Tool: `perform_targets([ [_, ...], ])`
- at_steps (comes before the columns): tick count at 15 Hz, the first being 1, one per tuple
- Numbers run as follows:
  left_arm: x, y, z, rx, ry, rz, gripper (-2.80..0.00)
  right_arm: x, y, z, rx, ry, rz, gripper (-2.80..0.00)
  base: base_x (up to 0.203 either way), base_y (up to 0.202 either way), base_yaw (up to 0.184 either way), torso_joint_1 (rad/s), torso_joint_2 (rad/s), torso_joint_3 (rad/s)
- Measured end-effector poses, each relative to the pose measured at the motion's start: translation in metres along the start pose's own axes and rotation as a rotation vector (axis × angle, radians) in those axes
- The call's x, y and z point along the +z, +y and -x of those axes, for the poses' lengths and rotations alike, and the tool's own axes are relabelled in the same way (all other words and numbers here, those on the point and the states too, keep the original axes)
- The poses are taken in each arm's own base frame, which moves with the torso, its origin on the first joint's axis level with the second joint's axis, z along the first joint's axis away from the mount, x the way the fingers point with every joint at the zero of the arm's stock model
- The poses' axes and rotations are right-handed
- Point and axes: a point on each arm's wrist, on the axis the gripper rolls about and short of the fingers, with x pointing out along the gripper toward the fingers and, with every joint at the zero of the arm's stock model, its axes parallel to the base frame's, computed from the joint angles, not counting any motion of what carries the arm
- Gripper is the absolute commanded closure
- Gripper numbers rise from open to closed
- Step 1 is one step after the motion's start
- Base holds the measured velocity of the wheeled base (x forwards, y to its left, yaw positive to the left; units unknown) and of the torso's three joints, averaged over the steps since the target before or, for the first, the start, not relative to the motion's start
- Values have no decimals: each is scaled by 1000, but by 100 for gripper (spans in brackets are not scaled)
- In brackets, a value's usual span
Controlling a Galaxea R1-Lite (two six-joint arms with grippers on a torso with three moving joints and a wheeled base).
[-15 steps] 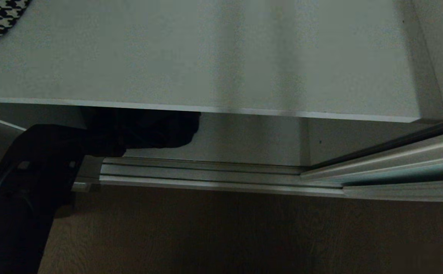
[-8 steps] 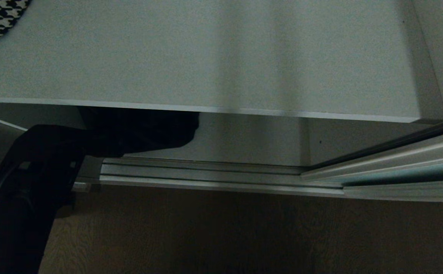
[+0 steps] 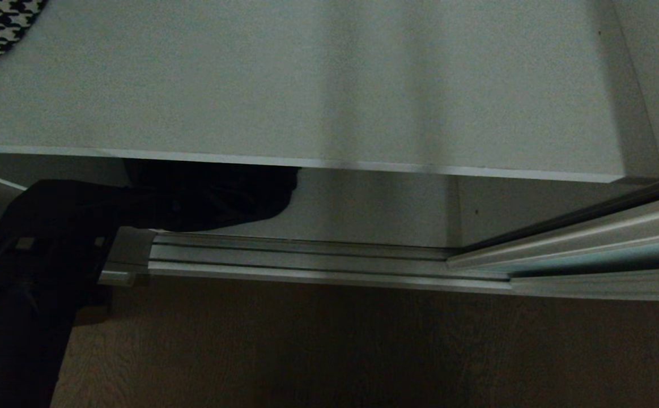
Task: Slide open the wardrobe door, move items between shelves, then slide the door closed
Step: Place the bag on the lower shelf
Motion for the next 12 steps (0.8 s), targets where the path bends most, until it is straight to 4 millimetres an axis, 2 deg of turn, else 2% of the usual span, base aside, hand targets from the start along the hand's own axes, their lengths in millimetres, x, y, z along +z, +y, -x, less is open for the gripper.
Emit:
perform_targets([
  [5,5,-2,-1,-15,25,5,-280,0,0,0,0,0,0,0,0,0,0,0,0,0],
  [8,7,-3,-1,-10,123,12,-280,0,0,0,0,0,0,0,0,0,0,0,0,0],
  [12,-1,-3,3,-43,343,24,-280,0,0,0,0,0,0,0,0,0,0,0,0,0],
])
